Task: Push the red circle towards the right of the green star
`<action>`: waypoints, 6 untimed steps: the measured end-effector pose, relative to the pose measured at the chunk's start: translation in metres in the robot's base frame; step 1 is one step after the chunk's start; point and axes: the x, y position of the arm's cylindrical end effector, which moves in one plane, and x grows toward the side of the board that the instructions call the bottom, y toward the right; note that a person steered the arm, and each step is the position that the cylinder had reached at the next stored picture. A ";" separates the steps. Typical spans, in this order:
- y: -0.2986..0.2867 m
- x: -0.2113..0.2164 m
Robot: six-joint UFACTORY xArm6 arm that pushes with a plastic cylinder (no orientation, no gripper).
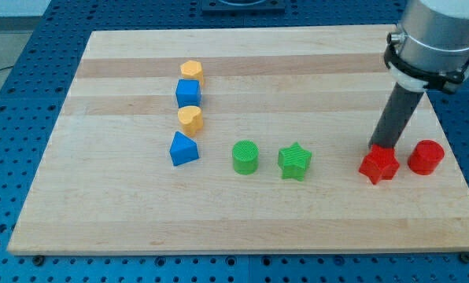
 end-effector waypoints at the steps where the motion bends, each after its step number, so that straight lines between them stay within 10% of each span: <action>1: -0.005 -0.015; 3: 0.111 -0.113; 6: 0.126 0.048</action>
